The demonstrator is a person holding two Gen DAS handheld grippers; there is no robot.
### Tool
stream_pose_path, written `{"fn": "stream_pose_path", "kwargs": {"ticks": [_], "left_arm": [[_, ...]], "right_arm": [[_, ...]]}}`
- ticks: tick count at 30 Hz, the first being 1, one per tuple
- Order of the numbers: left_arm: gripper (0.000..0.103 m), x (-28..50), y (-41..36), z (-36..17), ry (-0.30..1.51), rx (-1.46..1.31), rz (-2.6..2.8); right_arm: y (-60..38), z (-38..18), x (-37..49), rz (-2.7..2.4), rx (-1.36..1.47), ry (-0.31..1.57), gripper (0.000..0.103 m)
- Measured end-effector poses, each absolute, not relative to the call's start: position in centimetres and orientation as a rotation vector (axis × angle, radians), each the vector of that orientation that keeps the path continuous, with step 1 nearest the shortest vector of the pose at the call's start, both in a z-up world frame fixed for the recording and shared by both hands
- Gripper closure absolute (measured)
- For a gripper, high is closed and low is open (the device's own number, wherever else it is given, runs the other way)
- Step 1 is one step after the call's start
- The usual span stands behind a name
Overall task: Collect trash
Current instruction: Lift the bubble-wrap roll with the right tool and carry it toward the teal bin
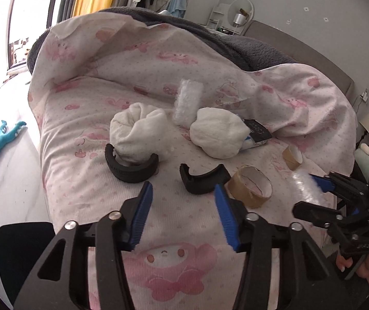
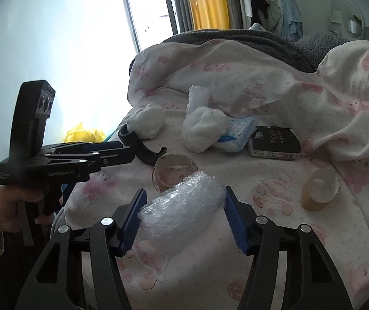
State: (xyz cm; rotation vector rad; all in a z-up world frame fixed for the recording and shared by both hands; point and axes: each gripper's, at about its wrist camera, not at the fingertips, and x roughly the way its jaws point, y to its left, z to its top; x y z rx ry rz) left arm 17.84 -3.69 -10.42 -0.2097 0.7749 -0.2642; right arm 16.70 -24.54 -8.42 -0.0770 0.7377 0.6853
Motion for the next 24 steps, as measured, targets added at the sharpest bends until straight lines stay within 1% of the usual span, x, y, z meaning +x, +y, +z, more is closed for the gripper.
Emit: {"fn": "stream_pose_path", "kwargs": {"ticks": [8,11,13,15,19,24], "left_arm": [[0.066,19.1,-4.1,-10.9,0.798,-0.268,-0.286],[0.075,19.5,-4.2,-11.0,0.807,-0.288,-0.293],[0.084,19.7,-4.3,-11.2,0.816,-0.271,-0.277],[0.089,19.8,-4.2,-11.3,0.82,-0.272,-0.272],[0.093,19.3,-3.5,-10.7,0.802,-0.267,-0.273],[0.093,17.8,-3.0,-8.5,0.716,-0.215,-0.276]], "right_arm": [[-24.4,-7.0,16.9,0.655,-0.032,0.713,0.041],[-24.2,-6.7,17.1,0.626,-0.021,0.708,0.041],[-23.7,-6.4,17.1,0.616,-0.015,0.702,0.041],[-23.3,-6.1,17.1,0.615,-0.013,0.695,0.041],[-22.4,-5.8,17.0,0.62,-0.023,0.697,0.041],[-21.7,-5.6,17.1,0.629,-0.013,0.702,0.041]]}}
